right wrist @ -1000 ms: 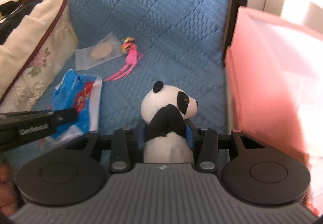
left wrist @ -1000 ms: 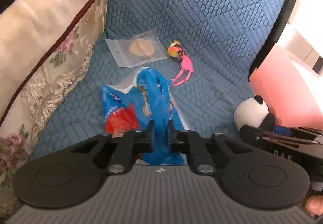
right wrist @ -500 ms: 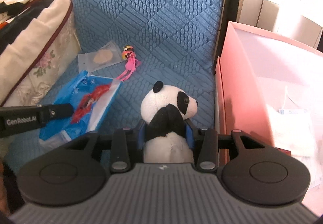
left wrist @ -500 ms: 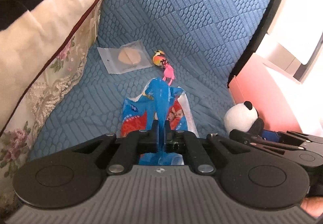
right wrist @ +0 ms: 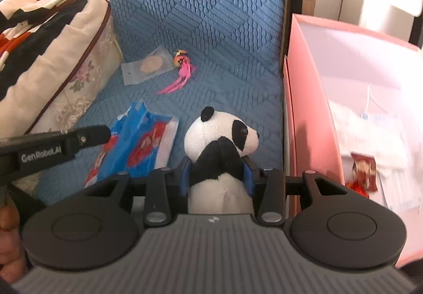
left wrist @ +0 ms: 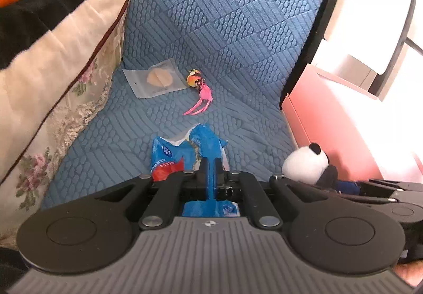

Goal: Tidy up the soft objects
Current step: 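Carry the panda plush with the right gripper while the left gripper carries the wipes packet toward the pink box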

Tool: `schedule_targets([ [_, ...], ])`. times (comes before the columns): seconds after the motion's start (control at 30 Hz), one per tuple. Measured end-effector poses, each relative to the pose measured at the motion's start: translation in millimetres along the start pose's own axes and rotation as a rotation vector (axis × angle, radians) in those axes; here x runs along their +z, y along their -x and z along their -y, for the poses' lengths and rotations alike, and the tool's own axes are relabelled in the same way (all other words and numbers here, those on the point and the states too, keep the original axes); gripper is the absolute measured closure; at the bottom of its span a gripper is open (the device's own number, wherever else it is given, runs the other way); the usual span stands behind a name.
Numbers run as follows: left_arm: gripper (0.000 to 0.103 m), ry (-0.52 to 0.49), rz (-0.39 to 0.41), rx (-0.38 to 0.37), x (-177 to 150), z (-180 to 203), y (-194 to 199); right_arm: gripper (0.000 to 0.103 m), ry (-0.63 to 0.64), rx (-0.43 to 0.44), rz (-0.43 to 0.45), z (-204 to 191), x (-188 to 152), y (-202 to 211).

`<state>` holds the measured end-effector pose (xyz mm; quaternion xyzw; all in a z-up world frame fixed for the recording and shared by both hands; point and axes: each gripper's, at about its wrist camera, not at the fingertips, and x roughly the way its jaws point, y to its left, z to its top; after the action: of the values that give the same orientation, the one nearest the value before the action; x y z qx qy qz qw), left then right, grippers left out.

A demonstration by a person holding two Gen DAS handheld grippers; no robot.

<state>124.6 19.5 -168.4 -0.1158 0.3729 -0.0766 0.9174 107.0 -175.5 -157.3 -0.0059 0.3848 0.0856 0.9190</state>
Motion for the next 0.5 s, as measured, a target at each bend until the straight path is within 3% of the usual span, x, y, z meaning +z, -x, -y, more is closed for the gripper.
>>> schedule_targets([
  [0.23, 0.1, 0.026, 0.017, 0.003, -2.8, -4.7, 6.4, 0.06, 0.007, -0.003, -0.007, -1.7, -8.0, 4.0],
  [0.37, 0.096, 0.13, 0.0, -0.087, -2.4, -15.3, 1.1, 0.06, 0.024, -0.004, -0.015, -1.4, -12.0, 0.7],
  [0.43, 0.086, 0.153, -0.028, -0.087, -1.3, -16.2, -3.4, 0.06, 0.029, -0.004, -0.023, -2.1, -13.4, -1.7],
  [0.5, 0.061, 0.145, -0.034, -0.082, -1.3, -15.4, -7.4, 0.06, 0.03, -0.005, -0.027, -2.5, -14.2, -3.7],
])
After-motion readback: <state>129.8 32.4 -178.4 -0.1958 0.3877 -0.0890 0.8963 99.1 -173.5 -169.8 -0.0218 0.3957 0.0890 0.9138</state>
